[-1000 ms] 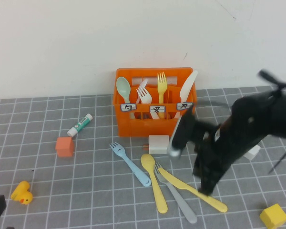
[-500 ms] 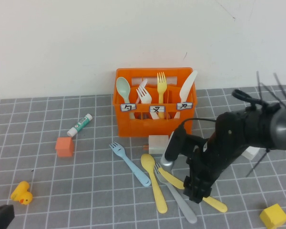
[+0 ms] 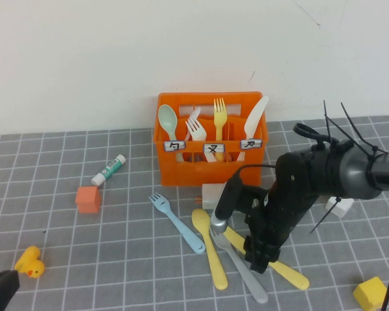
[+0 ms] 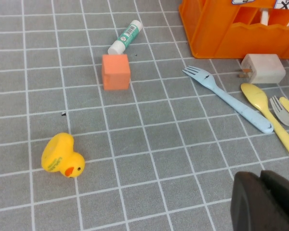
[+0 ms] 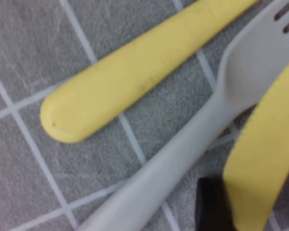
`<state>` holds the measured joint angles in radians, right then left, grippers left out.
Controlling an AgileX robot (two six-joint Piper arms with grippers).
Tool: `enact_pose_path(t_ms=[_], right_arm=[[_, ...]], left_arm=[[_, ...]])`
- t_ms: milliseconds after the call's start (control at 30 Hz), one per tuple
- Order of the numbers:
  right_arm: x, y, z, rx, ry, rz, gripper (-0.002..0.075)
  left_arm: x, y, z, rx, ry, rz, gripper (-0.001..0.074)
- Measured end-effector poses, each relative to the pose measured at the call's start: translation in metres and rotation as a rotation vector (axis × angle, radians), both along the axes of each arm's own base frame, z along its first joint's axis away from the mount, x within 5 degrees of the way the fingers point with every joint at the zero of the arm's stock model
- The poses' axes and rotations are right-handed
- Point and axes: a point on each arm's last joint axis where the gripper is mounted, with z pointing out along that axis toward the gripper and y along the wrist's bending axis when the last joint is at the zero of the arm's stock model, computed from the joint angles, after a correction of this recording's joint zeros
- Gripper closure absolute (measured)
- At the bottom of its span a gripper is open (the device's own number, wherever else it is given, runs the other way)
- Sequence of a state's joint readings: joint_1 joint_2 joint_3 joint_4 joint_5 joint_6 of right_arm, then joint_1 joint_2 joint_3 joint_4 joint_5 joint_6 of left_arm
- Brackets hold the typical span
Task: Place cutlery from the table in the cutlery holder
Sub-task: Pick up the knife
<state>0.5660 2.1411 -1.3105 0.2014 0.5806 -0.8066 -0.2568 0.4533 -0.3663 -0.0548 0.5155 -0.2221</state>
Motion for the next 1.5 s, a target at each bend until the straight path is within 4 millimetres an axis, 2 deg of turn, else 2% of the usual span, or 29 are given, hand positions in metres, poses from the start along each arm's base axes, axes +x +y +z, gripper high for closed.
enact_pose_path(t_ms=[133, 300, 567, 800, 867, 933, 1100, 1167, 1267, 1500], right_arm=[[0.001, -0.001, -0.001, -0.016, 0.002, 0.014, 0.0416], [0.001, -0.002, 0.000, -0.029, 0.020, 0.020, 0.0625], [0.001, 0.000, 0.004, -0.035, 0.045, 0.010, 0.0648], [0.004, 0.002, 0.014, -0.070, 0.120, 0.028, 0.0714], [0.007, 0.004, 0.021, -0.071, 0.127, 0.034, 0.0696], [0.009, 0.006, 0.027, -0.069, 0.125, 0.051, 0.0646], [0.007, 0.004, 0.029, -0.103, 0.142, 0.143, 0.0424], [0.007, 0.000, 0.027, -0.144, 0.136, 0.177, 0.0364], [0.007, -0.006, 0.022, -0.185, 0.110, 0.203, 0.0335], [0.014, -0.010, 0.006, -0.158, 0.102, 0.178, 0.0325]], left_arm=[[0.000, 0.000, 0.000, -0.001, -0.002, 0.000, 0.0734], [0.000, 0.000, 0.001, -0.002, -0.006, 0.000, 0.0735], [0.000, 0.000, 0.001, 0.000, -0.009, -0.001, 0.0735], [0.001, 0.000, 0.001, 0.000, -0.014, -0.001, 0.0735], [0.001, 0.000, 0.001, -0.001, -0.015, -0.001, 0.0735], [0.001, 0.000, 0.001, -0.001, -0.016, -0.001, 0.0735], [0.001, 0.000, 0.001, 0.002, -0.018, -0.001, 0.0735], [0.001, 0.000, 0.001, 0.002, -0.018, -0.001, 0.0735], [0.001, 0.000, 0.001, 0.002, -0.018, -0.001, 0.0735], [0.001, 0.000, 0.002, 0.003, -0.021, -0.002, 0.0735]])
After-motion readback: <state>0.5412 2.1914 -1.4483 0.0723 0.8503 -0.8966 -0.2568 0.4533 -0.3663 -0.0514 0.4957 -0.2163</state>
